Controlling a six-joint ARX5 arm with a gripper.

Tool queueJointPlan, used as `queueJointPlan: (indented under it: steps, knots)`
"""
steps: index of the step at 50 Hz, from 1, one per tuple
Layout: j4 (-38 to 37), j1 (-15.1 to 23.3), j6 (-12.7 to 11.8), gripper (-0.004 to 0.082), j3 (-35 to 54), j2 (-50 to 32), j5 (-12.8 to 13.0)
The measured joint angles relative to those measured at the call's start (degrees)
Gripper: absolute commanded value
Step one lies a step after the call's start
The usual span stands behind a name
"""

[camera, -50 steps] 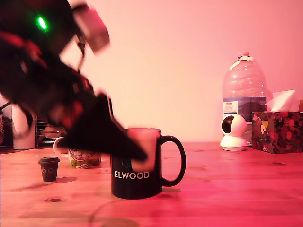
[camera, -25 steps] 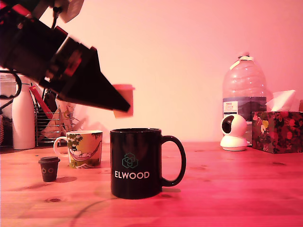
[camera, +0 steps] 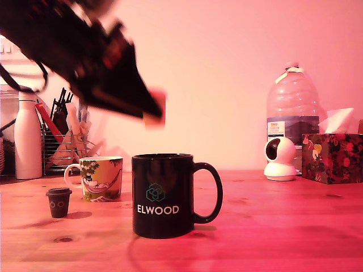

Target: Pick up the coffee capsules from the table one by one and drop them inside the nearest coffee cup

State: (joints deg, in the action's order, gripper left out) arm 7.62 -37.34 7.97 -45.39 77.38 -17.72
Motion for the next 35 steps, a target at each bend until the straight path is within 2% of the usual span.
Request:
queueJointPlan:
  steps: [21,26,35]
  knots:
    - [11.0,0.0,0.0,0.0223,-12.3,7.6,1.8]
    - [13.2,0.0,0.0,0.0223,-13.9,9.4,1.9]
    - [17.4,0.0,0.4,0.0223,-15.2,12.3,3.6]
